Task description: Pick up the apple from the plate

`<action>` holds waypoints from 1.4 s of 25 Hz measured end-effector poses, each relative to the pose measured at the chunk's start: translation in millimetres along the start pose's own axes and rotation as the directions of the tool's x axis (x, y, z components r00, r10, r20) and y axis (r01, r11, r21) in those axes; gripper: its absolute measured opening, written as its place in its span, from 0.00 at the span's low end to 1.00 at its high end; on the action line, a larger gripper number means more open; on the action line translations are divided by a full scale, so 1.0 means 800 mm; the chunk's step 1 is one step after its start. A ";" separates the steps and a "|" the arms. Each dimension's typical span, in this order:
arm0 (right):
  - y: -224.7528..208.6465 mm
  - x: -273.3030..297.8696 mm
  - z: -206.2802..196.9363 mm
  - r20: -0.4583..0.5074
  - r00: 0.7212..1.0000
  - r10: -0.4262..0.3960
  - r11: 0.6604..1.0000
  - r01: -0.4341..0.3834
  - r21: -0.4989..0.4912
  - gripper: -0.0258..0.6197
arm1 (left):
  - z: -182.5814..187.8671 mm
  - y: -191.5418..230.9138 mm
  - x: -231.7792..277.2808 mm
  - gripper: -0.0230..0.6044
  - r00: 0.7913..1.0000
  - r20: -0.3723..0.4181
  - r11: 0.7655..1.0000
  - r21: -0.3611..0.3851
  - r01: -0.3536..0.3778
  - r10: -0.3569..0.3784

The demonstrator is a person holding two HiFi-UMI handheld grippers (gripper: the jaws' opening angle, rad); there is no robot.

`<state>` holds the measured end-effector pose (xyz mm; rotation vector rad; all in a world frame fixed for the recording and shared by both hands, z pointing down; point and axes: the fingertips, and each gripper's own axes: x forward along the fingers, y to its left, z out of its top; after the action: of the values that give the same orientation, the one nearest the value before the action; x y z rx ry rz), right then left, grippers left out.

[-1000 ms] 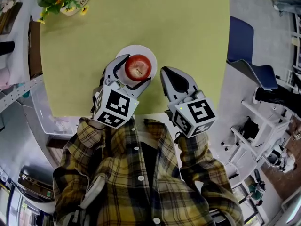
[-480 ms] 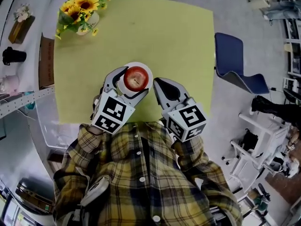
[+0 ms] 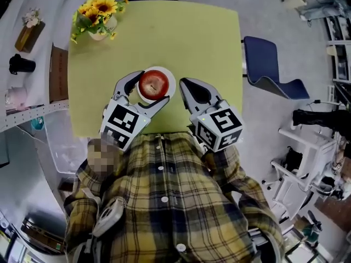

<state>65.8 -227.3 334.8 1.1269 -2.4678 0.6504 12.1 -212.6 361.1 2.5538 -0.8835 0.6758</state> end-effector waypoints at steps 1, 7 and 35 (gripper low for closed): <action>0.003 -0.002 0.003 -0.002 1.000 0.000 1.000 0.000 -0.020 0.04 | 0.002 -0.002 -0.005 0.69 1.000 0.005 1.000 0.002 -0.004 0.004; 0.022 -0.010 0.002 -0.016 1.000 0.023 0.997 -0.024 -0.072 0.04 | 0.009 -0.011 -0.025 0.69 1.000 0.013 1.000 0.012 -0.016 0.016; 0.025 -0.018 0.000 -0.019 1.000 -0.009 0.997 0.008 -0.079 0.04 | 0.015 -0.023 -0.023 0.69 0.998 0.010 0.997 0.039 0.065 -0.066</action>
<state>59.2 -206.5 322.2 1.0958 -2.4489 0.5531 14.9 -195.8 338.4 2.6106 -0.7940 0.6658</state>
